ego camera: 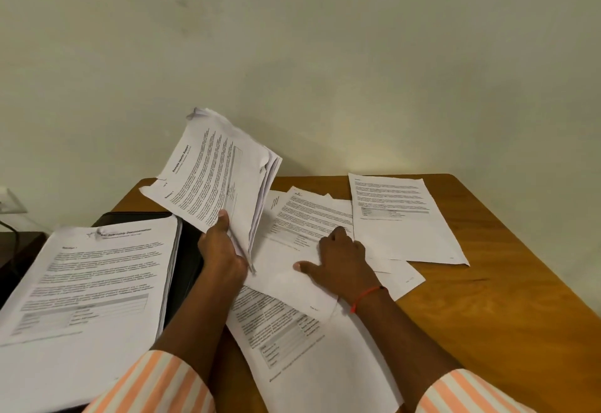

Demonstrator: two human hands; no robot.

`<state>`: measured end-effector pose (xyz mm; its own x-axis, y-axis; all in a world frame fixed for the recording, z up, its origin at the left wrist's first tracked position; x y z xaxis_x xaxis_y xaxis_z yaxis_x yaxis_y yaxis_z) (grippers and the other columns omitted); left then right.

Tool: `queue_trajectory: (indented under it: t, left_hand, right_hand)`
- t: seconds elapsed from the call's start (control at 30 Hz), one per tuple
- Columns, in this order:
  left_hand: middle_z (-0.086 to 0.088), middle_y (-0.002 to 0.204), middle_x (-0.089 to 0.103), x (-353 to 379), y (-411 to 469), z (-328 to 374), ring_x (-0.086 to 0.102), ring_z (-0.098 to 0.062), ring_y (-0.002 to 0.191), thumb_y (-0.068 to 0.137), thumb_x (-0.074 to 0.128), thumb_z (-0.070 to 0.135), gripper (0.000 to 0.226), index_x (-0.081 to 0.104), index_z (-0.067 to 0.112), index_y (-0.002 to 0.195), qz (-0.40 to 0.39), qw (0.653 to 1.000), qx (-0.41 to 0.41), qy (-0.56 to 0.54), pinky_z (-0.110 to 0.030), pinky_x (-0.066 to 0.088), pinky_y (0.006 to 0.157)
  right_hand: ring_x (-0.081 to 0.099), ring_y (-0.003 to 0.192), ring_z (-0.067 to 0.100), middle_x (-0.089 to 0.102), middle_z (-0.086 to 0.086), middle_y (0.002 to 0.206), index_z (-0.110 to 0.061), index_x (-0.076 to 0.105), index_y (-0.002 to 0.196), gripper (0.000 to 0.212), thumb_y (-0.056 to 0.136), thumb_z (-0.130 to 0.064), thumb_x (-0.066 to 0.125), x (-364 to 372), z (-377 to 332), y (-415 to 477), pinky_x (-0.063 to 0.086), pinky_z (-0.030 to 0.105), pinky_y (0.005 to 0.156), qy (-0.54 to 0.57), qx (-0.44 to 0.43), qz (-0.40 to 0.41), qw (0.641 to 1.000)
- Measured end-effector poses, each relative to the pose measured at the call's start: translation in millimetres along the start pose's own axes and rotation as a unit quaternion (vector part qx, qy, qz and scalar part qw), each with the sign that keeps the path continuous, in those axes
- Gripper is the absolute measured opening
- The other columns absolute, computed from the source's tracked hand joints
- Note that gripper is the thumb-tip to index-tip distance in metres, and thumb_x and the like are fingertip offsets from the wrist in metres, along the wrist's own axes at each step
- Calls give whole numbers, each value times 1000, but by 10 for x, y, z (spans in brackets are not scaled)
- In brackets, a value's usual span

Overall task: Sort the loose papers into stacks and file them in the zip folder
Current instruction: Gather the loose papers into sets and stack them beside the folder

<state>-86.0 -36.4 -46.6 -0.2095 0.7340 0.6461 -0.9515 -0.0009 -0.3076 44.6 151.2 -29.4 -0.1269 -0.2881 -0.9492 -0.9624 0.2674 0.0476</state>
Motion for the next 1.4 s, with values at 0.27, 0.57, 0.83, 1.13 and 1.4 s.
queue_trajectory:
  t: [0.27, 0.57, 0.83, 1.13, 1.4]
  left_hand:
    - [-6, 118, 75, 20, -69, 35, 72, -32, 108, 94, 67, 30, 34, 67, 25, 128, -3, 1000, 15, 0, -60, 54, 96]
    - [-5, 118, 74, 77, -201, 39, 71, -31, 109, 98, 63, 28, 23, 67, 28, 121, -8, 1000, 18, 3, -56, 56, 95]
    - [-5, 116, 75, 83, -201, 31, 72, -30, 107, 98, 65, 26, 18, 68, 28, 116, 3, 1000, 2, 9, -54, 57, 94]
    - [-6, 119, 74, 115, -253, 59, 70, -32, 110, 99, 63, 27, 25, 67, 26, 124, 0, 1000, -7, 0, -54, 57, 93]
    - [-9, 125, 70, 137, -323, 88, 70, -31, 106, 102, 56, 37, 36, 58, 30, 138, -26, 998, -47, -22, -44, 61, 68]
  right_hand:
    - [43, 129, 24, 34, 2, 140, -24, 51, 120, 69, 66, -38, 91, -269, 206, -157, 39, 38, 107, 153, 29, -62, 986]
    - [44, 129, 37, 43, 21, 139, -9, 28, 145, 105, 71, -59, 82, -341, 237, -275, 43, 44, 103, 38, 212, -8, 976]
    - [57, 118, 40, 39, 23, 138, -5, 30, 142, 100, 69, -31, 92, -485, 233, -303, 48, 38, 97, 123, 220, 4, 968]
    - [56, 89, 16, 57, 5, 103, -11, 60, 108, 32, 81, 3, 70, -379, 240, -246, 45, 20, 78, 211, 76, 151, 963]
    - [56, 84, 3, 57, 1, 90, -12, 65, 104, 31, 81, 8, 73, -401, 177, -244, 44, 5, 74, 261, -29, 333, 906]
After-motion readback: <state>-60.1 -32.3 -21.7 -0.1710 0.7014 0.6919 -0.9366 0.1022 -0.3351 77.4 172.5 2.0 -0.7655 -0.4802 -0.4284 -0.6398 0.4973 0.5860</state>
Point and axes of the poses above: each hand's wrist, its own y-axis towards the middle knuckle, its own x-axis out of the palm, z = x × y, the point moved 1 cm from there along y, towards the middle knuckle
